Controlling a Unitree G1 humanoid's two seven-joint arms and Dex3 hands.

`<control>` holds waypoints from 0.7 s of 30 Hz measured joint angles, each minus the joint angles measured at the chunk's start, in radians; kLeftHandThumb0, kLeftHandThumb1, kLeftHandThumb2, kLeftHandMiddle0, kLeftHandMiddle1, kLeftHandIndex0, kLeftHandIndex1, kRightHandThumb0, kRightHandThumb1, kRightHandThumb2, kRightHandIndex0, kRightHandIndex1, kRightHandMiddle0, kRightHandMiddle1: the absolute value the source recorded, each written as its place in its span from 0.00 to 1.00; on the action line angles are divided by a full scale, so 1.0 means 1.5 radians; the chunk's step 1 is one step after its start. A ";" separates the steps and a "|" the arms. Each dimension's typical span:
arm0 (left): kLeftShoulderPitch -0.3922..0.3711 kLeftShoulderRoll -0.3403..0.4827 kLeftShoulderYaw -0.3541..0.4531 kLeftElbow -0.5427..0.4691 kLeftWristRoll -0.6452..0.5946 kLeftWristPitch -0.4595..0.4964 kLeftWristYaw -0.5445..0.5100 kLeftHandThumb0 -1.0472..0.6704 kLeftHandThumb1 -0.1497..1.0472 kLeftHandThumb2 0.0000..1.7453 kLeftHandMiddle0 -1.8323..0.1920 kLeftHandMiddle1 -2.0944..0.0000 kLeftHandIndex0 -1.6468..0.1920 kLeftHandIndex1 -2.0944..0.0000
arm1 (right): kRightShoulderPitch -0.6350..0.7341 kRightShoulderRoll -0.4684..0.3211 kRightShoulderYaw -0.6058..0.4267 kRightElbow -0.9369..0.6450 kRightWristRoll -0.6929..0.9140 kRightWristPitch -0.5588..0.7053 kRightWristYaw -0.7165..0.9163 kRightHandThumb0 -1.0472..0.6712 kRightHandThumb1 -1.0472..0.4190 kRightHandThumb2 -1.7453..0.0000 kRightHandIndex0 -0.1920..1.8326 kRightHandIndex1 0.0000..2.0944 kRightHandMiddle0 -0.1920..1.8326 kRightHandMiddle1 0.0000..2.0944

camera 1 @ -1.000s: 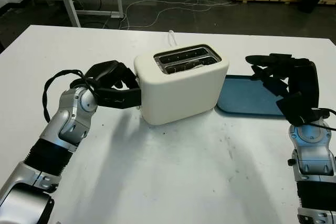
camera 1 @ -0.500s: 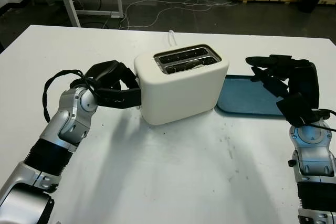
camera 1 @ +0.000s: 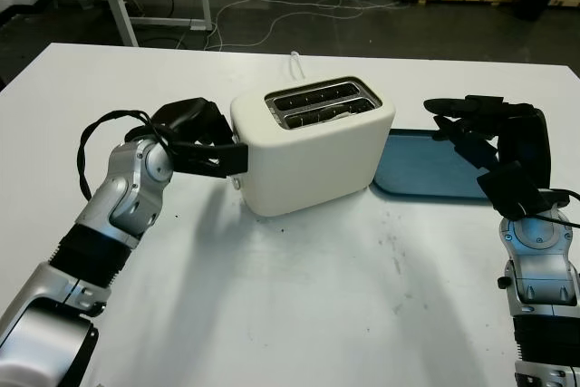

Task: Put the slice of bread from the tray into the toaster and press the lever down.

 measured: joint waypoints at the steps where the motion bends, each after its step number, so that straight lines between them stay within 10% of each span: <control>1: 0.000 0.000 0.000 0.000 0.001 0.002 0.000 0.45 0.89 0.27 0.56 0.50 0.36 0.79 | 0.000 0.000 0.000 0.000 0.000 0.000 0.000 0.44 0.09 0.90 0.56 0.44 0.69 0.00; 5: 0.028 0.006 0.008 -0.039 0.003 0.008 0.025 0.46 0.89 0.29 0.60 0.56 0.45 0.77 | 0.000 0.000 0.000 0.000 0.000 0.000 0.000 0.43 0.09 0.90 0.57 0.45 0.69 0.00; 12: 0.182 0.023 0.030 -0.148 -0.037 -0.102 0.079 0.43 0.89 0.29 0.54 0.26 0.51 0.37 | 0.001 0.000 0.001 -0.001 0.000 0.000 0.000 0.43 0.09 0.90 0.56 0.46 0.69 0.00; 21: 0.287 0.015 0.091 -0.202 -0.068 -0.200 0.140 0.43 0.89 0.26 0.51 0.26 0.52 0.33 | 0.003 0.000 0.001 -0.002 0.001 -0.002 0.002 0.44 0.09 0.90 0.56 0.47 0.69 0.00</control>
